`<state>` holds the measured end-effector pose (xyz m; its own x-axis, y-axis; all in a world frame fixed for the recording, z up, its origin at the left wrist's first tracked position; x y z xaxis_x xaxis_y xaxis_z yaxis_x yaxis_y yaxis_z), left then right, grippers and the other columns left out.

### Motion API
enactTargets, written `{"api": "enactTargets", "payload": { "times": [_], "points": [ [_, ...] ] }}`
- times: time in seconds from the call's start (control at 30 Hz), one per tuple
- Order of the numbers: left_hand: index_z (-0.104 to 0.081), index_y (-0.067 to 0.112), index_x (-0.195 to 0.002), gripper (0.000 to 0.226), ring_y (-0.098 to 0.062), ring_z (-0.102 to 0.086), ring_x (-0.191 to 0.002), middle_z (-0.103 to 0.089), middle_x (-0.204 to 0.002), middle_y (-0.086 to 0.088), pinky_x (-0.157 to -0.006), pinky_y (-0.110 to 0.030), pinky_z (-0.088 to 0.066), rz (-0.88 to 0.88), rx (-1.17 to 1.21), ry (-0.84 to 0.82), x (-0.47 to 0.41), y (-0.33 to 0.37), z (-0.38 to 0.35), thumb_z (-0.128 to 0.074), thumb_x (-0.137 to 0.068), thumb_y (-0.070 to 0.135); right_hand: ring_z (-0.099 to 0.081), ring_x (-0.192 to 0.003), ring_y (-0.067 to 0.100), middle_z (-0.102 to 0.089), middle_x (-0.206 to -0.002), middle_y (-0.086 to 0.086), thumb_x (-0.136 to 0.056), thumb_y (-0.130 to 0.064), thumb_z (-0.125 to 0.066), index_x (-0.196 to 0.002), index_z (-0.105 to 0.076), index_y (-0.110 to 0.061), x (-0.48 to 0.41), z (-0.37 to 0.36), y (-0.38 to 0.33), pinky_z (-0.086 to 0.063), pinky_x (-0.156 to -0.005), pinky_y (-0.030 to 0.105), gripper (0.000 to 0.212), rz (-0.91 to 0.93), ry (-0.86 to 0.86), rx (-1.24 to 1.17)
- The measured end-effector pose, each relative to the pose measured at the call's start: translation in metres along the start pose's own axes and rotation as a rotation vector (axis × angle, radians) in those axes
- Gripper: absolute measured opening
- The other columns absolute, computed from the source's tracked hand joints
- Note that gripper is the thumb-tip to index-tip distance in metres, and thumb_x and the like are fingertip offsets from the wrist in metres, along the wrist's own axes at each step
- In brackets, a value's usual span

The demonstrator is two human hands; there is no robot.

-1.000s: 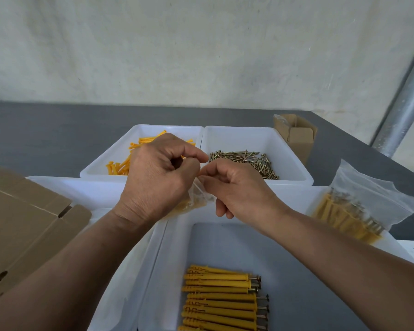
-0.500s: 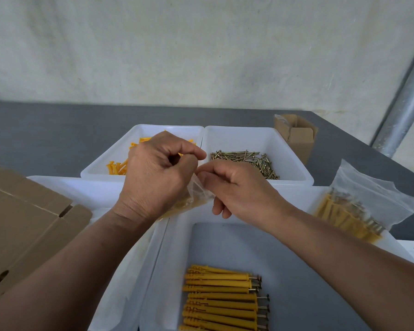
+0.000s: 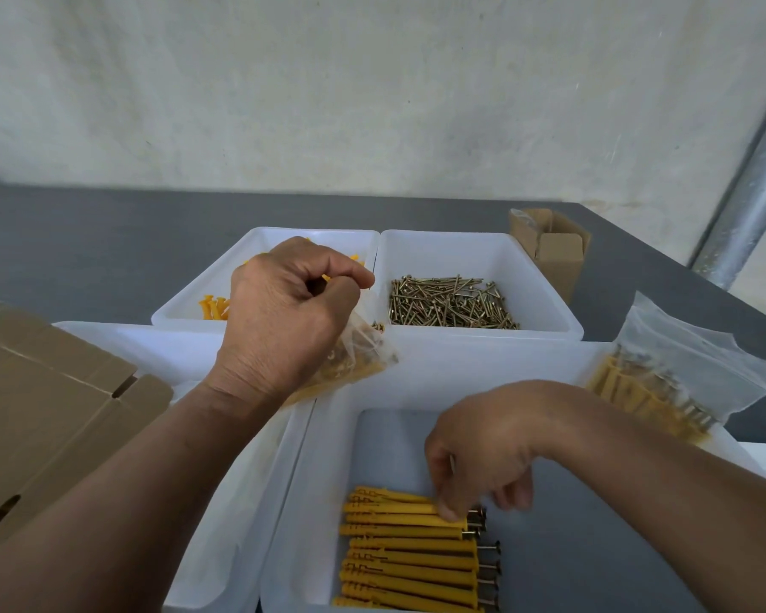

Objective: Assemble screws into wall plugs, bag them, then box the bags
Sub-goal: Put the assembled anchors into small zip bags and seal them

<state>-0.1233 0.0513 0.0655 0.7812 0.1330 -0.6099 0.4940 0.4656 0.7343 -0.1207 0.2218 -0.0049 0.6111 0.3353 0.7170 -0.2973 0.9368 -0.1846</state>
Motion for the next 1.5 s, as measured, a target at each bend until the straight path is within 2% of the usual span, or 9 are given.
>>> {"api": "enactTargets", "payload": {
  "times": [0.13, 0.23, 0.47, 0.7, 0.9, 1.07, 1.17, 1.33, 1.5],
  "points": [
    [-0.072, 0.031, -0.069, 0.023, -0.026, -0.058, -0.056, -0.063, -0.068, 0.002, -0.059, -0.031, -0.049, 0.005, -0.007, -0.005, 0.0, 0.0, 0.0, -0.054, -0.07, 0.017, -0.067, -0.067, 0.022, -0.064, -0.083, 0.008, -0.088, -0.034, -0.072, -0.117, -0.062, -0.004, -0.002, -0.004, -0.005, -0.057, -0.059, 0.025, 0.044, 0.002, -0.038, 0.016],
    [-0.073, 0.029, -0.069, 0.022, -0.027, -0.058, -0.057, -0.064, -0.069, 0.001, -0.06, -0.031, -0.049, 0.009, -0.012, -0.009, 0.0, 0.0, 0.0, -0.054, -0.069, 0.018, -0.065, -0.062, 0.019, -0.066, -0.089, 0.011, -0.088, -0.032, -0.071, -0.118, -0.062, -0.003, -0.002, -0.005, -0.007, -0.055, -0.061, 0.023, 0.043, -0.01, -0.049, 0.054],
    [-0.074, 0.028, -0.07, 0.022, -0.027, -0.058, -0.057, -0.064, -0.068, 0.0, -0.061, -0.029, -0.047, 0.017, -0.021, -0.013, 0.0, -0.001, -0.001, -0.054, -0.069, 0.018, -0.074, -0.085, 0.022, -0.074, -0.101, 0.012, -0.091, -0.022, -0.054, -0.115, -0.064, -0.004, -0.007, -0.006, -0.008, -0.049, -0.058, 0.021, 0.032, -0.031, 0.028, 0.179],
    [-0.073, 0.03, -0.069, 0.023, -0.025, -0.059, -0.059, -0.066, -0.073, 0.0, -0.064, -0.03, -0.048, 0.022, -0.031, -0.017, 0.0, -0.002, -0.001, -0.053, -0.068, 0.02, -0.067, -0.067, 0.016, -0.075, -0.099, 0.01, -0.093, -0.022, -0.059, -0.114, -0.067, -0.005, -0.012, -0.002, -0.002, -0.048, -0.055, 0.017, 0.028, -0.013, 0.102, 0.167],
    [-0.074, 0.03, -0.07, 0.023, -0.02, -0.058, -0.056, -0.065, -0.07, 0.005, -0.06, -0.026, -0.045, 0.026, -0.025, -0.016, 0.0, -0.003, -0.001, -0.054, -0.069, 0.019, -0.062, -0.068, 0.017, -0.062, -0.074, 0.0, -0.091, -0.024, -0.063, -0.104, -0.069, -0.005, -0.015, 0.0, -0.003, -0.045, -0.05, 0.019, 0.024, 0.004, 0.136, 0.203],
    [-0.073, 0.032, -0.069, 0.023, -0.017, -0.057, -0.056, -0.065, -0.071, 0.005, -0.065, -0.026, -0.044, 0.028, -0.026, -0.02, 0.0, -0.003, -0.001, -0.053, -0.069, 0.02, -0.063, -0.066, 0.015, -0.068, -0.082, 0.005, -0.093, -0.022, -0.061, -0.109, -0.068, -0.008, -0.008, 0.012, 0.003, -0.048, -0.054, 0.018, 0.022, 0.062, 0.213, 0.022],
    [-0.073, 0.031, -0.069, 0.023, -0.019, -0.058, -0.057, -0.066, -0.073, 0.005, -0.073, -0.026, -0.046, 0.028, -0.029, -0.02, 0.001, -0.003, -0.001, -0.054, -0.069, 0.02, -0.065, -0.06, 0.008, -0.072, -0.083, 0.002, -0.093, -0.027, -0.062, -0.105, -0.066, -0.019, -0.001, 0.021, 0.005, -0.05, -0.056, 0.018, 0.015, 0.137, 0.321, -0.133],
    [-0.074, 0.031, -0.07, 0.023, -0.015, -0.058, -0.058, -0.064, -0.069, 0.01, -0.06, -0.02, -0.044, 0.028, -0.043, -0.017, 0.001, -0.004, -0.001, -0.052, -0.069, 0.021, -0.071, -0.063, 0.012, -0.072, -0.081, 0.002, -0.09, -0.022, -0.054, -0.091, -0.067, -0.022, 0.013, 0.036, 0.006, -0.056, -0.059, 0.025, 0.013, 0.188, 0.543, -0.257],
    [-0.073, 0.032, -0.07, 0.024, -0.016, -0.058, -0.058, -0.064, -0.069, 0.011, -0.058, -0.018, -0.044, 0.028, -0.04, -0.008, 0.0, -0.004, -0.001, -0.052, -0.069, 0.021, -0.056, -0.058, 0.012, -0.065, -0.067, -0.001, -0.076, -0.035, -0.055, -0.075, -0.066, -0.018, 0.038, 0.064, 0.02, -0.046, -0.054, 0.029, 0.02, 0.113, 1.042, -0.33]
  ]
}}
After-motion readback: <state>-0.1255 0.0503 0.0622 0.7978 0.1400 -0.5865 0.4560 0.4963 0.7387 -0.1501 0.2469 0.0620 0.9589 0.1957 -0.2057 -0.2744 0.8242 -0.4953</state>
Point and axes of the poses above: each hand's wrist, its own x-axis away from the middle knuckle, its own z-axis out of the back of the hand, y = z × x, the point moved 3 cm from there along -x, towards the middle knuckle
